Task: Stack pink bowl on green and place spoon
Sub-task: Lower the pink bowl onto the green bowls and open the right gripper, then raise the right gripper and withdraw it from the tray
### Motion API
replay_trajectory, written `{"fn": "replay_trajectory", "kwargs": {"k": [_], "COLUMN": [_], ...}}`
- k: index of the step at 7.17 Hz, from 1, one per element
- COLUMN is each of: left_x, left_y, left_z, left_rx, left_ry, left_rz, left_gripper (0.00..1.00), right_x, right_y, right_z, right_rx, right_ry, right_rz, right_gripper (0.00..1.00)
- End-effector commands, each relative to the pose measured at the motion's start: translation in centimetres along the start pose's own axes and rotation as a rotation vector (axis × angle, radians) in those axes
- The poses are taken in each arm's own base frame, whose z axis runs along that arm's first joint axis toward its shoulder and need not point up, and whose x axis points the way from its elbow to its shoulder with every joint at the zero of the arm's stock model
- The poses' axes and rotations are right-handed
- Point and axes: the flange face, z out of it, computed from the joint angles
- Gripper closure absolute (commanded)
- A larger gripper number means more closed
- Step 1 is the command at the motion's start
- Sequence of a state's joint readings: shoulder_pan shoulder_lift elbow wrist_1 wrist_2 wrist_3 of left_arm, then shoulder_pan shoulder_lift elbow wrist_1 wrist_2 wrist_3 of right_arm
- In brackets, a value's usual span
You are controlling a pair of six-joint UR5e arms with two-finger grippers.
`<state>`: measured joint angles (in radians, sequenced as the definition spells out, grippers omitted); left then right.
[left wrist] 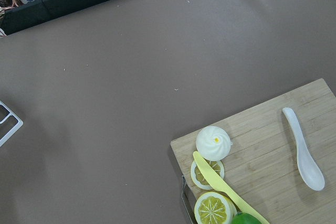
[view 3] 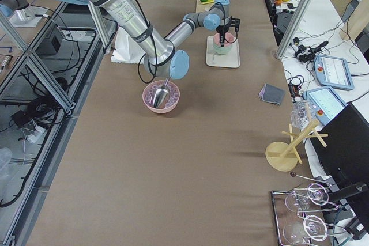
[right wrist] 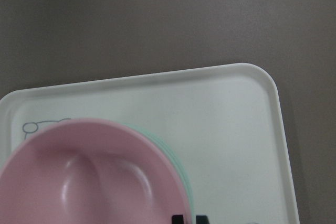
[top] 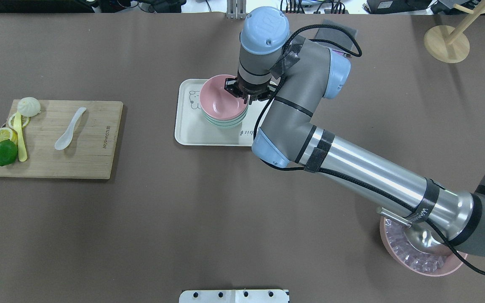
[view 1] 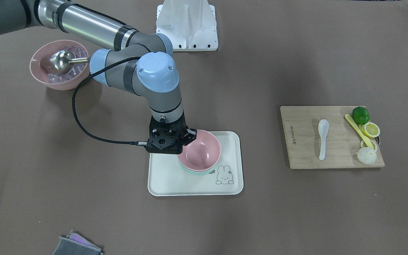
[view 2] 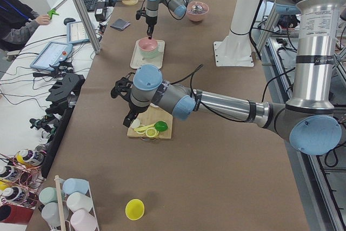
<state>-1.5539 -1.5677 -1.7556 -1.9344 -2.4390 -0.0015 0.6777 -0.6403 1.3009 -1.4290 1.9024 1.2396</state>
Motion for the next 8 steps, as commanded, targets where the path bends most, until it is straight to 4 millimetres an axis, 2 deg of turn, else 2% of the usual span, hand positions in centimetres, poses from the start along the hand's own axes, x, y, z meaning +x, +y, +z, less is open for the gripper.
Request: {"fn": "replay_trajectory", "kwargs": {"k": [1,2,3,4,5,7,8], "left_x": [-0.1,0.1,1.6,3.8,6.3,11.2,14.4], "left_y": [0.0,-0.2,-0.7,-1.4,-2.6,-3.4,-4.5], "left_z": [0.0,0.1,1.8,4.4,6.7,11.9,14.3], "left_rx": [-0.001,-0.004,-0.029,-0.068,-0.090,-0.105,-0.100], "left_ry": [-0.001,0.000,0.015,0.035,0.021,-0.011,0.001], "left_rz": [-0.002,-0.006,-0.040,-0.094,-0.128,-0.218,-0.289], "left_gripper": [0.02,0.02,0.02,0.02,0.02,0.02,0.02], "right_x": [0.3,1.5,4.8,8.7,12.3,20.8,25.1], "right_y": [-0.6,-2.0,-3.0,-4.3,-6.1,-10.5,-12.1], "right_z": [-0.1,-0.7,0.5,1.5,0.3,-4.1,-5.8], "right_rx": [0.051,0.044,0.036,0.040,0.056,0.000,0.003], "right_ry": [0.013,0.013,0.052,0.090,0.098,0.040,0.039], "right_rz": [-0.011,-0.044,-0.088,-0.155,-0.189,-0.243,-0.256], "right_gripper": [0.00,0.00,0.00,0.00,0.00,0.00,0.00]}}
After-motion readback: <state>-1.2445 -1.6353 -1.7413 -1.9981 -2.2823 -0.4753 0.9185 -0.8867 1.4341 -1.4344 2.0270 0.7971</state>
